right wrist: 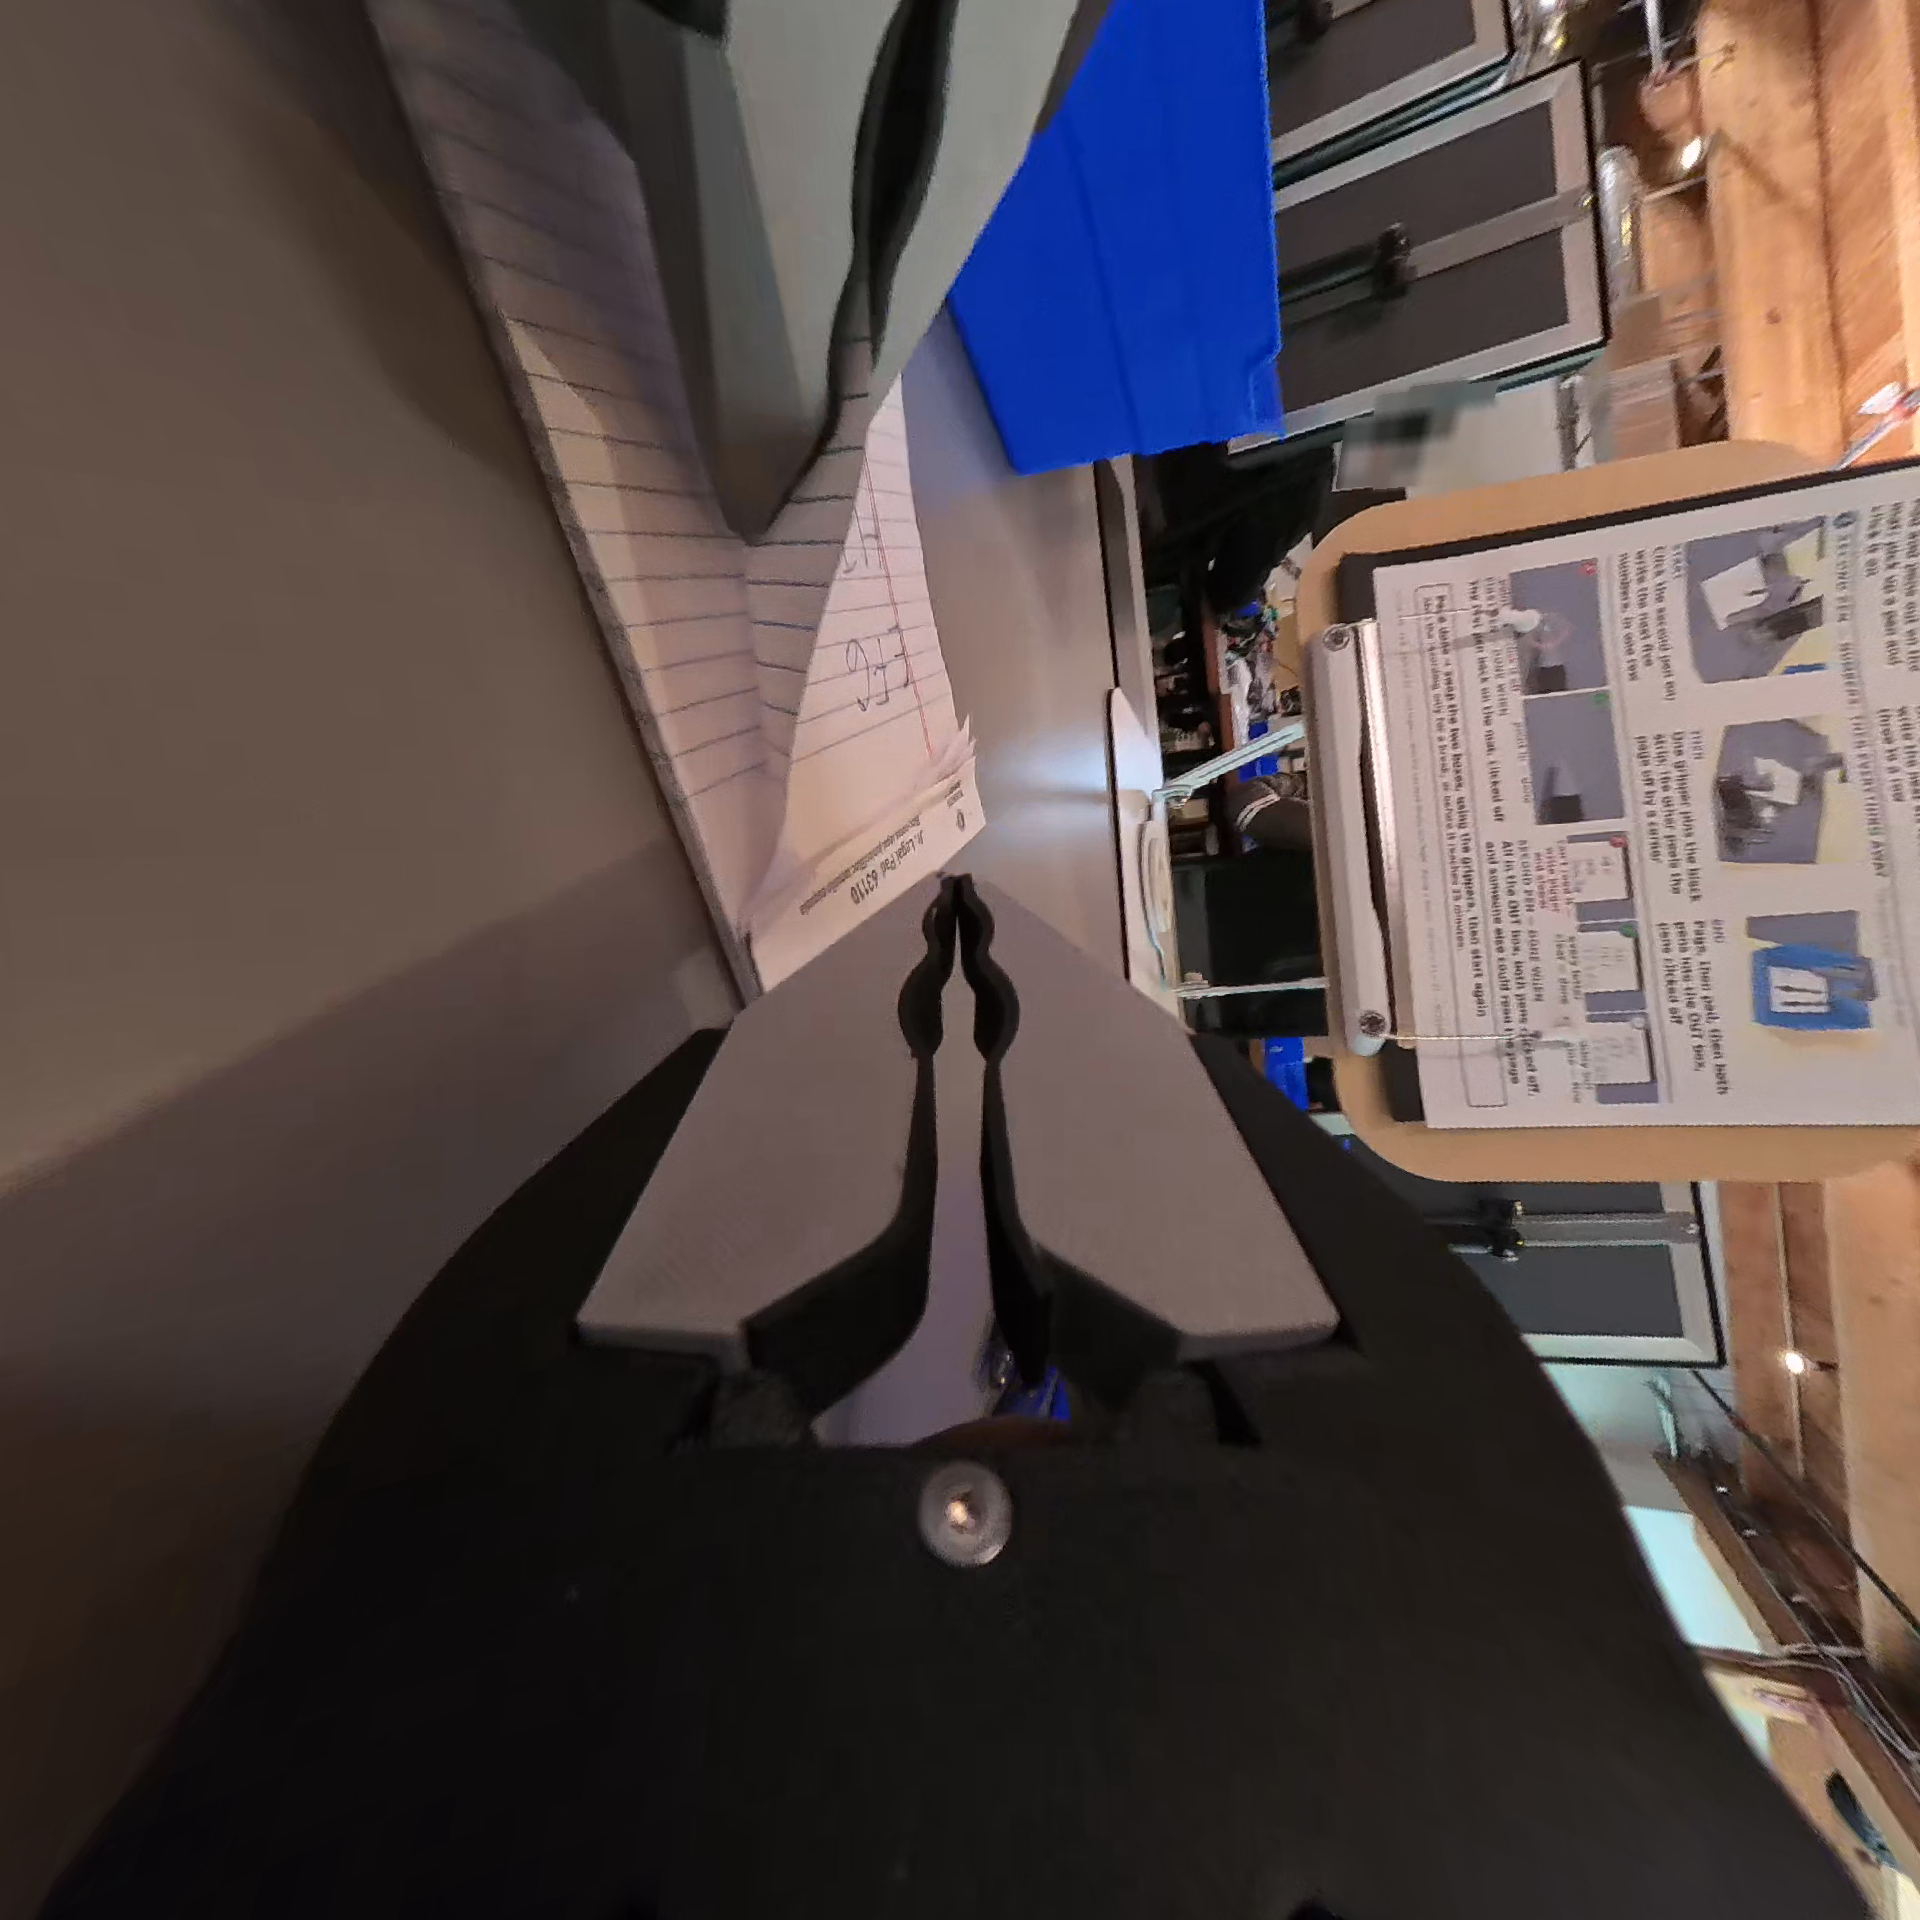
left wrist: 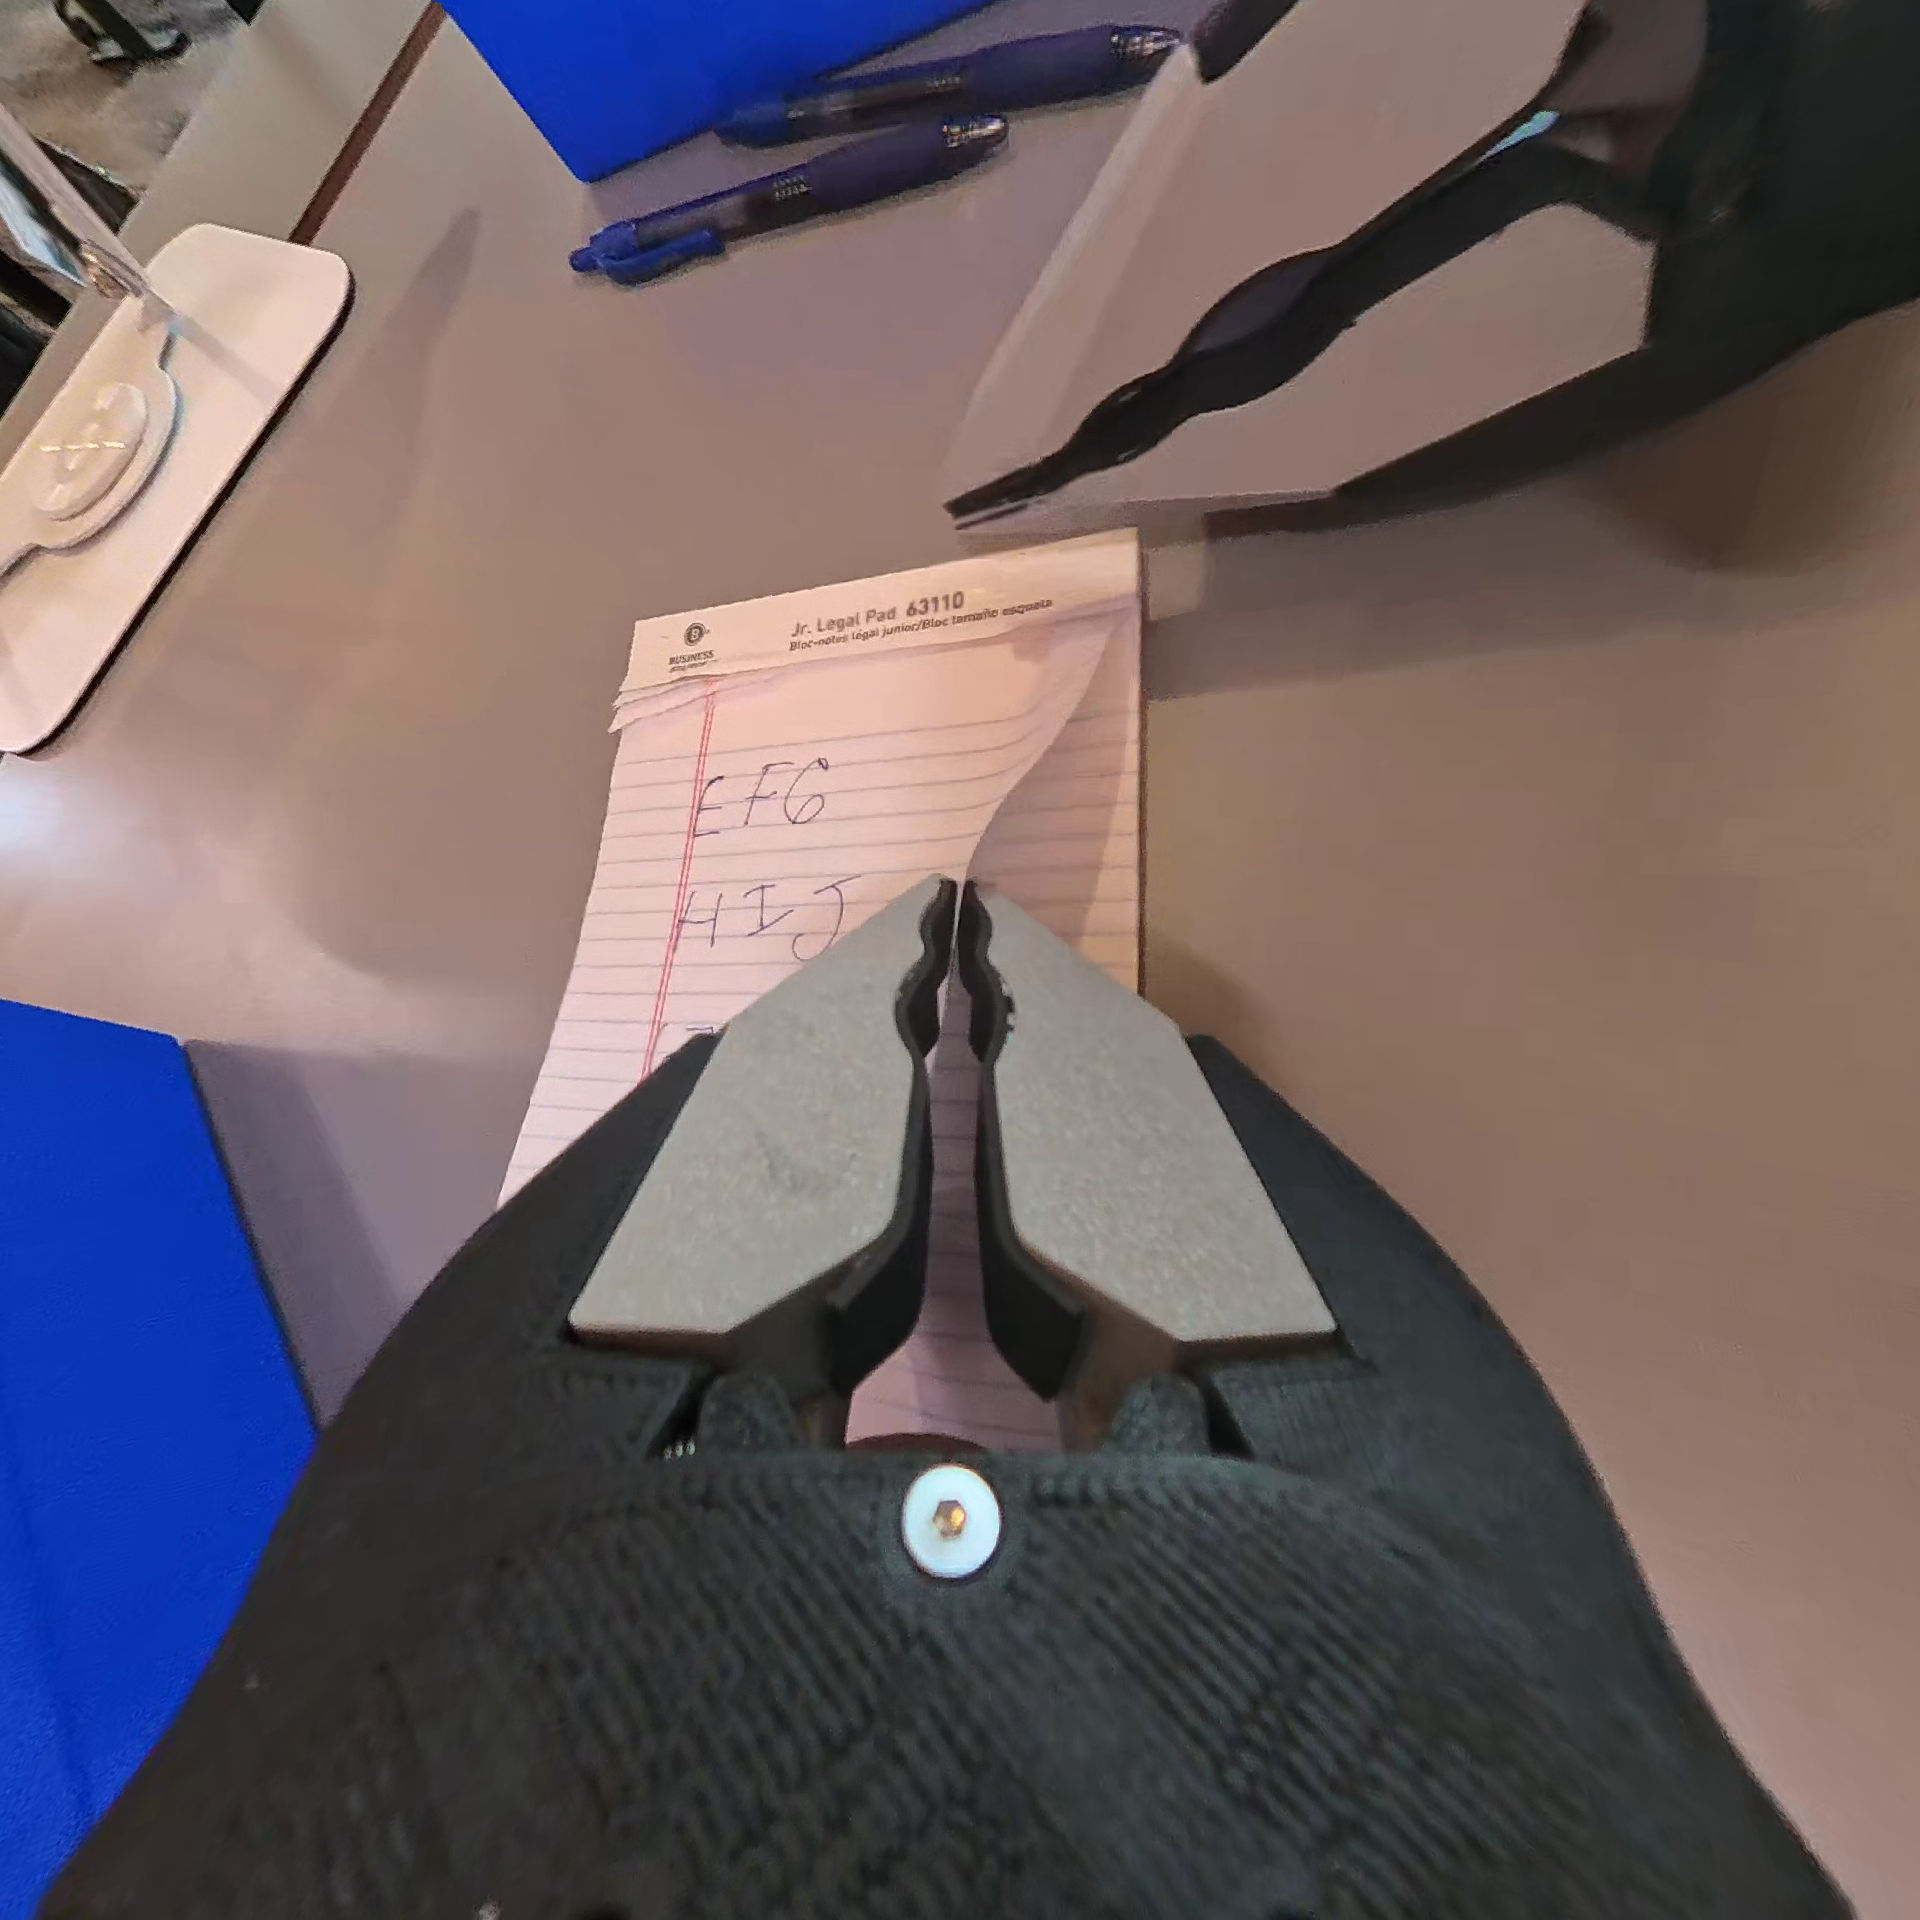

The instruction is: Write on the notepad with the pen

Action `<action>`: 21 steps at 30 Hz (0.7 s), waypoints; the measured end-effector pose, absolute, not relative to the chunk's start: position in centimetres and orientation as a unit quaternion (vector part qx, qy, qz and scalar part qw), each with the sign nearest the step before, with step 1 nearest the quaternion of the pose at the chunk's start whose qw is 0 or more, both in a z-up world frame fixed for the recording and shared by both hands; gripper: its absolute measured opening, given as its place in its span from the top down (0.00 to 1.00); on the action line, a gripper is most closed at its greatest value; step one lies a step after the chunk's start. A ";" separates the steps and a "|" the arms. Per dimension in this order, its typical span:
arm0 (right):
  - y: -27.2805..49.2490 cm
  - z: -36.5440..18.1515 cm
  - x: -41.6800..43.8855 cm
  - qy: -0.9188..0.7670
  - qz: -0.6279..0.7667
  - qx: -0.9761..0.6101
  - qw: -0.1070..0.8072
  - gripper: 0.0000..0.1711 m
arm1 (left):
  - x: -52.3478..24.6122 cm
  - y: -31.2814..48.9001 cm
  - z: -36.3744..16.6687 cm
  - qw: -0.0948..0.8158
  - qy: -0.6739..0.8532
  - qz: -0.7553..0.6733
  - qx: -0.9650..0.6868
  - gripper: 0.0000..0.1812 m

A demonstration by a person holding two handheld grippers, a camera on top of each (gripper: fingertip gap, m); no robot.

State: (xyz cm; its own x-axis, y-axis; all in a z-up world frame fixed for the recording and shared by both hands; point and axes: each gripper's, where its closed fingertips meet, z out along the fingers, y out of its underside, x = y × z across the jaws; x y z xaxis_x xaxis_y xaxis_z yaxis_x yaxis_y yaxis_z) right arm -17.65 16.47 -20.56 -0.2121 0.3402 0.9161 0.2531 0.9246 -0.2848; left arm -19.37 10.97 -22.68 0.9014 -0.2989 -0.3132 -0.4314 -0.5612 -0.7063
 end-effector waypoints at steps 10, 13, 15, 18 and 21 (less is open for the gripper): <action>16.8 -22.6 -19.5 -0.804 -0.012 -0.142 0.578 1.00 | -19.7 10.9 -22.6 0.425 0.187 0.057 -0.884 1.00; 16.7 -22.7 -19.5 -0.811 -0.019 -0.127 0.571 1.00 | -19.9 11.0 -22.1 0.434 0.169 0.043 -0.884 1.00; 16.7 -22.8 -19.5 -0.816 -0.025 -0.121 0.565 1.00 | -20.0 11.1 -22.1 0.434 0.161 0.039 -0.886 1.00; 16.6 -22.9 -19.4 -0.826 -0.042 -0.102 0.553 1.00 | -20.2 11.2 -22.0 0.434 0.150 0.033 -0.888 1.00; 16.5 -23.0 -19.0 -0.838 -0.045 -0.091 0.536 1.00 | -20.6 11.6 -21.6 0.438 0.138 0.042 -0.887 1.00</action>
State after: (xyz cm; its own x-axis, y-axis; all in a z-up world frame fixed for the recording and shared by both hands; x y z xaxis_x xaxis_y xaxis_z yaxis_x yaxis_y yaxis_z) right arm -18.99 16.50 -23.02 -0.4083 0.1044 0.9069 0.2019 0.9792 -0.0218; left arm -20.65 11.61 -21.58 0.9583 -0.2088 -0.1950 -0.2818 -0.5783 -0.7656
